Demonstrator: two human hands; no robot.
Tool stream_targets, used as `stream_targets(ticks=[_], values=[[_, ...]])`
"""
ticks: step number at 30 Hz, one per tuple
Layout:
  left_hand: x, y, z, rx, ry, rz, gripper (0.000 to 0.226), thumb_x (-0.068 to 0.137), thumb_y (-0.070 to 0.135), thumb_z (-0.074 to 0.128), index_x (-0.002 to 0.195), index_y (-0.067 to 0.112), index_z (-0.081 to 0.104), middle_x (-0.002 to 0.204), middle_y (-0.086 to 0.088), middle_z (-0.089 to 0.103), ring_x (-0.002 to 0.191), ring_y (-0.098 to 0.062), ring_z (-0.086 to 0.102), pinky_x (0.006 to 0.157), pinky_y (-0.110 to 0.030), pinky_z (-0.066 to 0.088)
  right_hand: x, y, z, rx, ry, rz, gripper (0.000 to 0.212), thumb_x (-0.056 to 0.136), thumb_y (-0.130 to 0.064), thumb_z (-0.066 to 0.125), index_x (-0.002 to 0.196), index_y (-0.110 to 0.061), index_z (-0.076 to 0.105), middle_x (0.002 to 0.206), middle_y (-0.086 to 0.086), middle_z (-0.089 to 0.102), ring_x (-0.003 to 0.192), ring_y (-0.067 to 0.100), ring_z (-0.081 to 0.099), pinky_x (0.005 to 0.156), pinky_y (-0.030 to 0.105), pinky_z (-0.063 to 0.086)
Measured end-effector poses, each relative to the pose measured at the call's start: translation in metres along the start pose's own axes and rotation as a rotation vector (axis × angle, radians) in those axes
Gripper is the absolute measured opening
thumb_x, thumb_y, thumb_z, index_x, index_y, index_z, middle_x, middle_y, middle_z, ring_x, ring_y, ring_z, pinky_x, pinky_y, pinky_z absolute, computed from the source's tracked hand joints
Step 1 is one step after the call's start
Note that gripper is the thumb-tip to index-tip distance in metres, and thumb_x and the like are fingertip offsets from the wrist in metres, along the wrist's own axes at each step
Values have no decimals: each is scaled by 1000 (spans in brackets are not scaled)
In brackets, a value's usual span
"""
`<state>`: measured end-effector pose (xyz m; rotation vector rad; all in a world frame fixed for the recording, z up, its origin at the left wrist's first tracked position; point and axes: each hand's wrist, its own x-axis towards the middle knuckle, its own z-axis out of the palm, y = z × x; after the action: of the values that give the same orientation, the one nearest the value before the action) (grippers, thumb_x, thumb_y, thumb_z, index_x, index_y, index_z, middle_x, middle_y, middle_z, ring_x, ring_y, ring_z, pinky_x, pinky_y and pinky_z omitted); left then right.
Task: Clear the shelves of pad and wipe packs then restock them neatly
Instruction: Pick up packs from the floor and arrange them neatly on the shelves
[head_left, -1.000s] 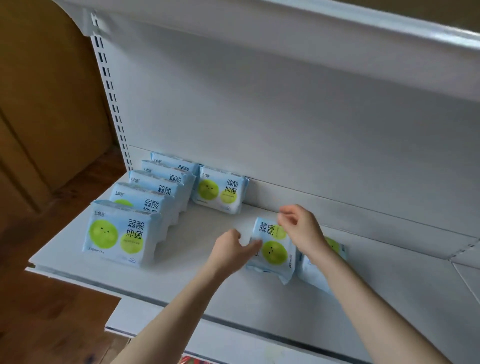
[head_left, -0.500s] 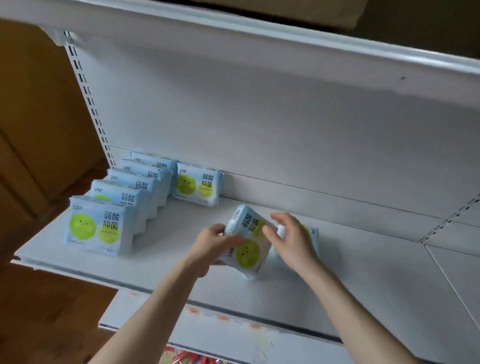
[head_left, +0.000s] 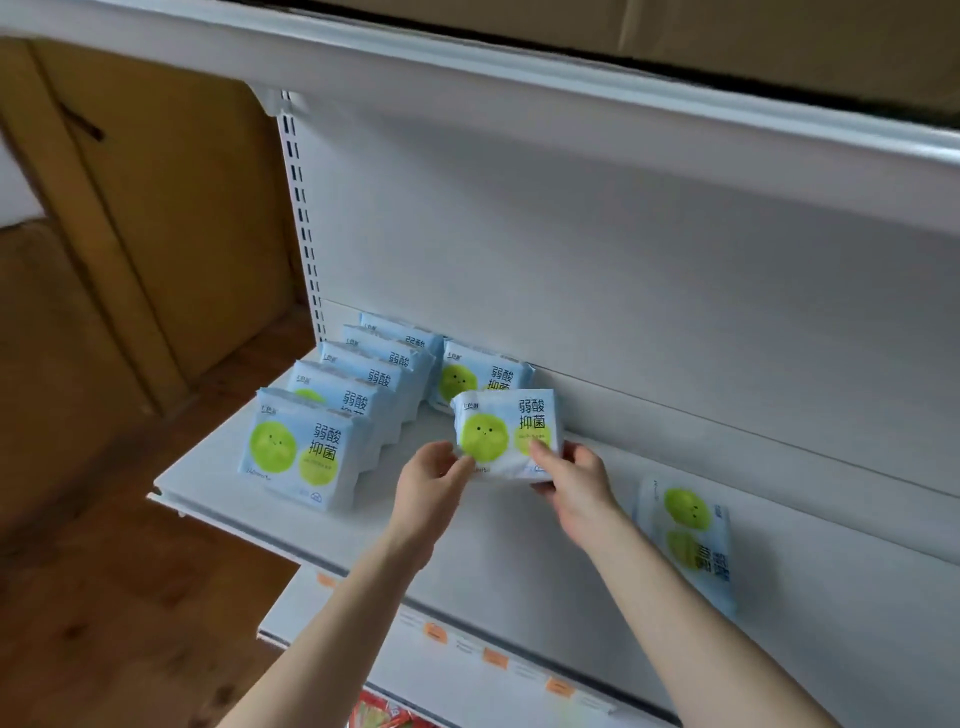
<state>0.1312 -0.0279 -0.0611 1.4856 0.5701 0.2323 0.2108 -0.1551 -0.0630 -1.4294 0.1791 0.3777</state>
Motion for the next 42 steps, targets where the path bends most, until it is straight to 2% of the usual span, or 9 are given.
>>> stream_targets(ticks=[3, 6, 11, 16, 23, 30, 34, 38, 42], values=[[16, -4, -5, 91, 11, 69, 15, 87, 14, 57, 87, -1, 60, 73, -4, 48, 65, -14, 38, 52, -16, 30, 14, 13, 25, 25, 39, -15, 8, 88, -6, 61, 91, -12, 56, 92, 9, 64, 78, 18, 59, 71, 30, 46], [36, -6, -10, 190, 32, 99, 6, 90, 11, 52, 89, 7, 57, 67, 4, 42, 61, -12, 36, 48, -14, 29, 23, 18, 34, -173, 75, -65, 13, 86, -14, 64, 97, -10, 57, 93, 7, 64, 78, 15, 57, 66, 24, 42], [56, 1, -12, 299, 13, 143, 26, 92, 12, 51, 117, 9, 57, 98, -1, 60, 94, -21, 55, 72, -23, 34, 37, 20, 34, -615, 104, -169, 17, 77, -21, 73, 87, -12, 63, 85, 5, 68, 80, 21, 61, 71, 32, 47], [57, -3, -9, 371, -1, 106, 47, 91, 11, 49, 138, 11, 42, 133, -11, 52, 120, -27, 50, 96, -30, 38, 41, 23, 41, -610, 190, -240, 20, 77, -15, 72, 72, -15, 53, 75, 4, 60, 72, 20, 54, 62, 27, 37], [63, -5, -7, 330, -64, 51, 62, 92, 7, 45, 149, 12, 21, 153, -4, 31, 138, -17, 31, 109, -25, 26, 47, 21, 51, -605, 203, -230, 22, 79, -17, 72, 94, -4, 62, 85, 5, 61, 79, 19, 56, 66, 25, 37], [54, -3, -1, 449, -3, 97, 43, 89, 11, 49, 132, 7, 43, 136, -11, 49, 121, -27, 47, 99, -30, 37, 35, 15, 37, -569, 111, -192, 26, 80, -15, 72, 101, -9, 57, 102, 11, 65, 86, 19, 58, 80, 33, 47], [25, 2, 28, 507, -45, 231, 55, 95, 13, 48, 145, 5, 28, 156, -9, 20, 145, -18, 17, 113, -27, 17, 7, 3, 3, -601, 126, -292, 34, 84, -11, 67, 115, 0, 58, 102, 6, 59, 97, 19, 60, 89, 25, 46], [-7, 1, 68, 427, -192, 177, 49, 95, 17, 49, 141, 6, 36, 147, -7, 39, 134, -21, 38, 106, -25, 27, -20, -10, -55, -618, 299, -440, 18, 86, -6, 62, 103, 0, 65, 97, 6, 65, 90, 17, 60, 70, 7, 41], [-34, -6, 105, 332, -337, 0, 43, 93, 20, 53, 134, 7, 45, 130, -12, 52, 102, -18, 52, 85, -24, 41, -30, -10, -136, -671, 621, -351, 23, 87, -15, 61, 107, -4, 63, 112, 11, 62, 108, 25, 56, 84, 26, 39]])
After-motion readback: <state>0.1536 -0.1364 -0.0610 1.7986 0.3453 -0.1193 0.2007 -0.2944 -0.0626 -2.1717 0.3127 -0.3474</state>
